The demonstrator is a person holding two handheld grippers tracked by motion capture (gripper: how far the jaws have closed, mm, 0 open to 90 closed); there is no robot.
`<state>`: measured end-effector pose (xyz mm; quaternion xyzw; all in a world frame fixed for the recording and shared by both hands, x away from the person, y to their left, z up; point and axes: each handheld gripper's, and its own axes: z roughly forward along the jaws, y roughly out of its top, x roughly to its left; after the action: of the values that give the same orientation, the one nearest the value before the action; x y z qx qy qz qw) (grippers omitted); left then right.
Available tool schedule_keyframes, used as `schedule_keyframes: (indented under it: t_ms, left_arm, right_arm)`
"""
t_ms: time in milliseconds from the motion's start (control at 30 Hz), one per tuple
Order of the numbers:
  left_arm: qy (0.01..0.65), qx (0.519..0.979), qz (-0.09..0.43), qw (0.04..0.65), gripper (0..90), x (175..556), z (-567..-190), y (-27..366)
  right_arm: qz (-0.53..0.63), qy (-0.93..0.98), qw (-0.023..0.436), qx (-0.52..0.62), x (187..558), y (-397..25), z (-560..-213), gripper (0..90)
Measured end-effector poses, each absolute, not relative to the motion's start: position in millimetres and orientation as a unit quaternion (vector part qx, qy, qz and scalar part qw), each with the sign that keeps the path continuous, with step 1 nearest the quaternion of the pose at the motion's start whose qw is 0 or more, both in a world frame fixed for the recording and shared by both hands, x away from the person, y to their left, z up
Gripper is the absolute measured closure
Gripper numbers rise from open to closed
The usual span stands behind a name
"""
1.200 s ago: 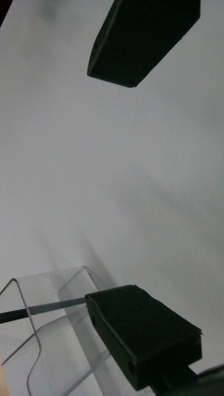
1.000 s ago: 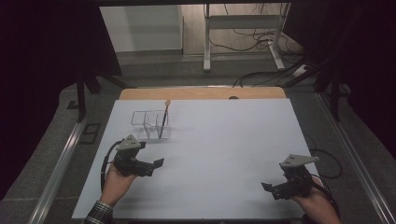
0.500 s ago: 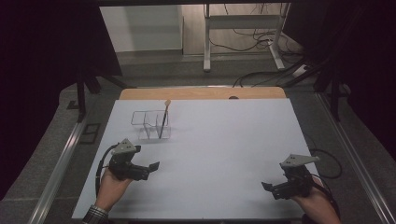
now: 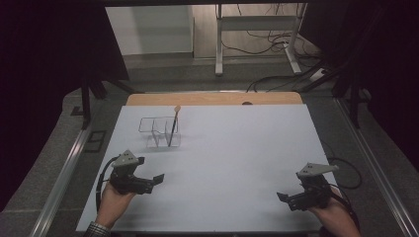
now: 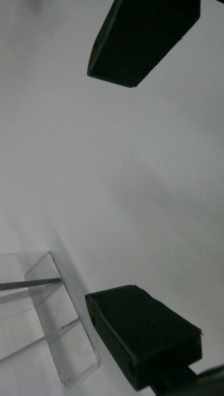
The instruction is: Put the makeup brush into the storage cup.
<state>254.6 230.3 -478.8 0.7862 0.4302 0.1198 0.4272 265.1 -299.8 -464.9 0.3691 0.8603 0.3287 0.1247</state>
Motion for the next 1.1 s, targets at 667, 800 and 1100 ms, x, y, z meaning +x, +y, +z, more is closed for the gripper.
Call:
schedule_keyframes:
  t_ms: [667,800,1100]
  left_arm:
    - [0.443,0.780,0.120,0.424,0.0,241,-481,241]
    - [0.445,0.780,0.120,0.424,0.0,238,-481,243]
    - [0.452,0.778,0.124,0.418,0.0,230,-482,249]
  right_arm:
    - [0.327,0.861,0.124,0.369,265,-300,-465,0.0]
    - [0.327,0.861,0.124,0.369,265,-300,-465,0.0]
    - [0.327,0.862,0.123,0.368,266,-300,-465,0.0]
